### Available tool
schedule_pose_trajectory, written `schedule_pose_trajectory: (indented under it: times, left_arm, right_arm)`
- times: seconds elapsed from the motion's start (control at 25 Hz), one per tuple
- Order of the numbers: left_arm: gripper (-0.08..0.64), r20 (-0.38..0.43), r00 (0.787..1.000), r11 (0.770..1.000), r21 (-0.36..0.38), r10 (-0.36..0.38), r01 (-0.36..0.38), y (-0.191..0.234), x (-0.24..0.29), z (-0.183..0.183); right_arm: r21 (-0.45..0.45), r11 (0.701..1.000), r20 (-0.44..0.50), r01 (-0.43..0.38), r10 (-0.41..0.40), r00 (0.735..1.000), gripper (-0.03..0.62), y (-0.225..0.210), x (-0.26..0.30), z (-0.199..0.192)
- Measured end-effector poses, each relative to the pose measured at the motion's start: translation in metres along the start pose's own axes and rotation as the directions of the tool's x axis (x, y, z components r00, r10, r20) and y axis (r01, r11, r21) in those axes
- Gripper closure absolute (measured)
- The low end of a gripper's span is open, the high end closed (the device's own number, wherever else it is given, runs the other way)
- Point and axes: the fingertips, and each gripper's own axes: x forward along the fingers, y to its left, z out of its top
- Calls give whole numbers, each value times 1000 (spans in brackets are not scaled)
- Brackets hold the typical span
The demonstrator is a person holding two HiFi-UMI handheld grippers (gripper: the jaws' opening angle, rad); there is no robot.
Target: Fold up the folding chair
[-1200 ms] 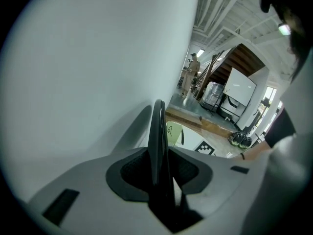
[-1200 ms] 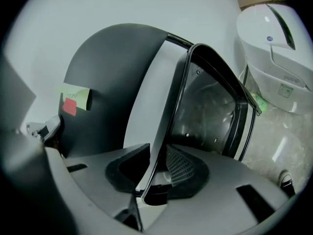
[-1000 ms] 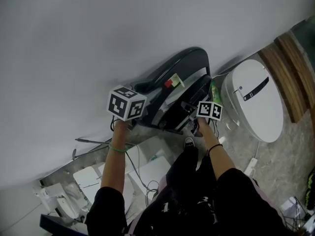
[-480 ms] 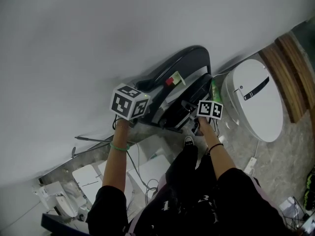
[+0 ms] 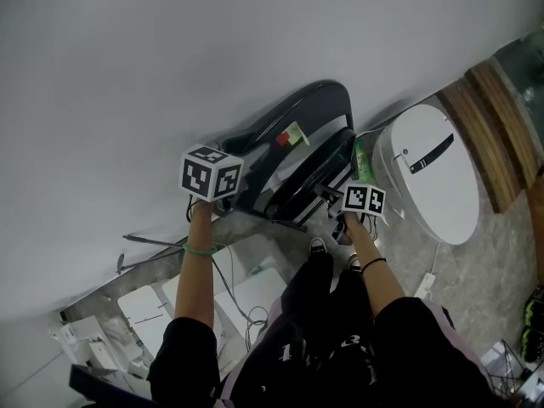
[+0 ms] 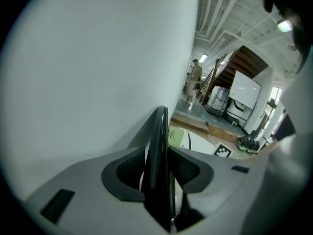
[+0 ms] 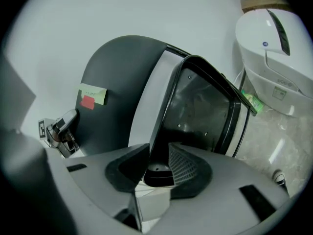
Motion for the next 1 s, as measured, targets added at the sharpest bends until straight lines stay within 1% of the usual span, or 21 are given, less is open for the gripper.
schedule_pose_trajectory:
  times: [0.12, 0.2, 0.36, 0.44, 0.52, 0.6, 0.72, 0.84, 1.0]
  left_arm:
    - [422, 40, 998, 999, -26, 38, -37, 3, -6, 1]
    - [419, 78, 994, 997, -32, 76, -73, 4, -14, 4]
    - [416, 136, 974, 983, -46, 181, -177, 8, -38, 11]
    - [417, 168, 962, 976, -70, 215, -206, 8, -56, 17]
    - [417, 189, 957, 974, -104, 218, -201, 1, -72, 20]
    - [417, 203, 959, 976, -132, 197, -173, -14, -83, 21]
    - [417, 210, 959, 976, -149, 189, -160, -43, -91, 14]
    - [417, 200, 962, 974, -165, 185, -153, -77, -89, -3]
    - [419, 186, 971, 969, -221, 152, -110, -135, -79, -36]
  right_arm:
    - [-20, 1000, -9, 2, -2, 1000, 479, 0, -10, -7]
    - [-41, 999, -12, -1, 0, 1000, 479, 4, -18, -9]
    - [-91, 996, -24, -19, 16, 1000, 479, 19, -36, -12]
    - [-131, 991, -33, -34, 30, 999, 479, 31, -45, -13]
    - [-180, 983, -47, -41, 33, 998, 479, 40, -55, -16]
    - [-231, 972, -62, -41, 27, 998, 479, 47, -65, -21]
    - [-290, 956, -84, -53, 30, 996, 479, 56, -80, -29]
    - [-316, 946, -102, -76, 46, 994, 479, 64, -100, -38]
    - [-353, 931, -124, -91, 49, 991, 479, 69, -137, -59]
